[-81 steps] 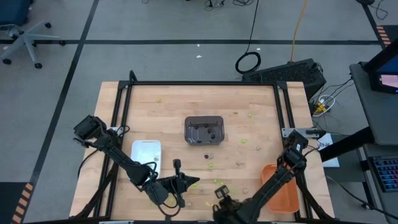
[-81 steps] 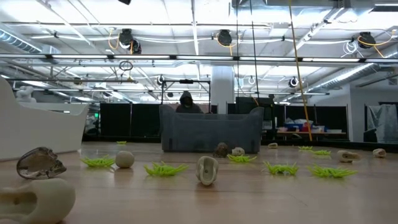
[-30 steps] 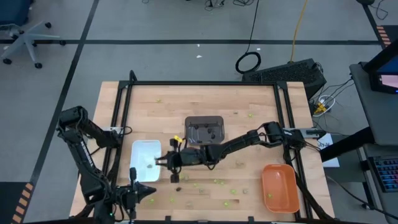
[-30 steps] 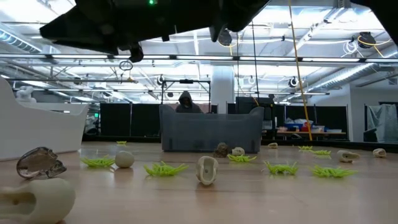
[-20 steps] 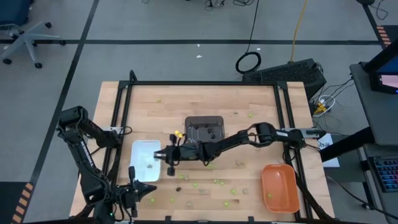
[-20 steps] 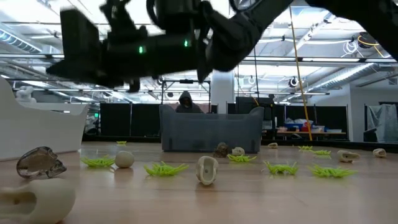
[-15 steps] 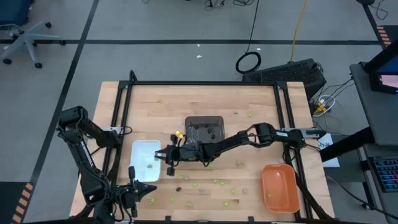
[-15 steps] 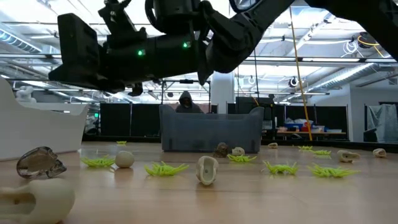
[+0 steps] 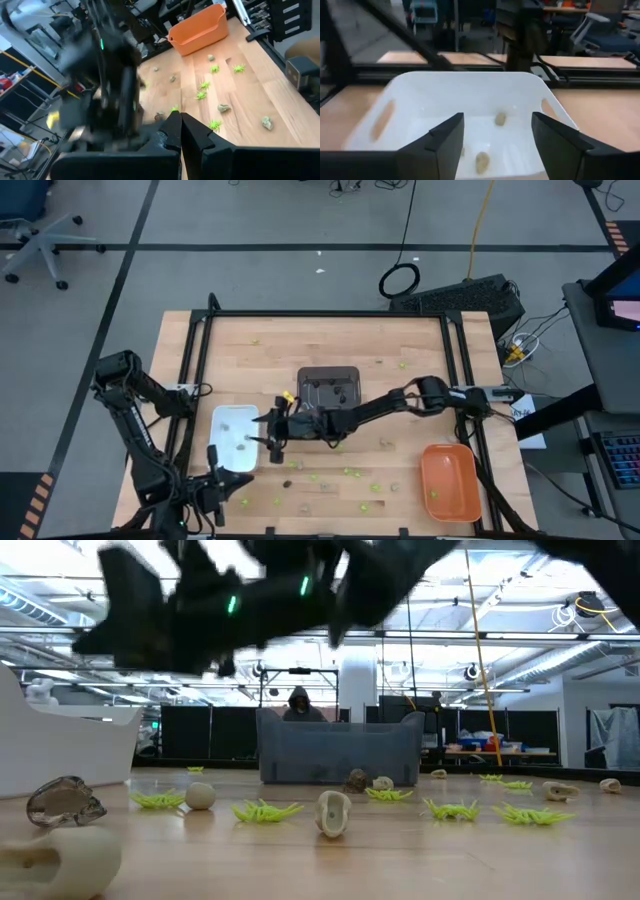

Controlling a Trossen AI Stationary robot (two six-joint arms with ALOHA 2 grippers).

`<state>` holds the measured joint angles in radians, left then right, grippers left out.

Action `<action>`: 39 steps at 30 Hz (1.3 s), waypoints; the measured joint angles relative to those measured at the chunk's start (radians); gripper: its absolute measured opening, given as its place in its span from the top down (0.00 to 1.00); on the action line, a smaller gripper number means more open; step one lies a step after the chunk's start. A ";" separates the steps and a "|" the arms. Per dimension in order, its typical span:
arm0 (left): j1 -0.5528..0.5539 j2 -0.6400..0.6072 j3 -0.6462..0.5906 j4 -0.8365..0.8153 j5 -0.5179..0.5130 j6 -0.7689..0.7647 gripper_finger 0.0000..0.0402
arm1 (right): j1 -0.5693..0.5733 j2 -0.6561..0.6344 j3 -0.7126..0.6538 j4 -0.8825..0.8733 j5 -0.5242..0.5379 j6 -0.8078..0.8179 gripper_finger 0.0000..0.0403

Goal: Sort Halloween decoration
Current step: Put the black skull toy into the black bin

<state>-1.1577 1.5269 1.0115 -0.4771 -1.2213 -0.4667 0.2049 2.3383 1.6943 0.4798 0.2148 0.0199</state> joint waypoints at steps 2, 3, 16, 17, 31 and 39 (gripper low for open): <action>0.009 0.000 0.000 0.004 -0.004 -0.007 0.99 | 0.023 -0.065 0.001 -0.121 -0.001 -0.025 0.45; 0.014 0.000 0.000 0.006 -0.005 -0.018 0.99 | 0.035 -0.101 0.001 -0.199 -0.002 -0.033 0.46; 0.167 0.042 -0.001 0.146 0.134 -0.070 0.97 | 0.330 -0.399 0.001 -1.112 0.070 0.093 0.53; 0.180 0.052 -0.001 0.152 0.148 -0.070 0.96 | 0.356 -0.398 0.001 -1.119 0.105 0.106 0.54; 0.292 0.174 -0.001 0.355 0.511 -0.090 0.64 | 0.528 -0.331 0.001 -1.128 0.272 0.189 0.59; 0.315 0.193 0.003 0.357 0.555 -0.195 0.63 | 0.531 -0.330 -0.035 -1.133 0.289 0.265 0.60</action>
<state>-0.8424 1.7203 1.0142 -0.1197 -0.6662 -0.6622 0.7361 2.0079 1.6596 -0.6536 0.5034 0.2850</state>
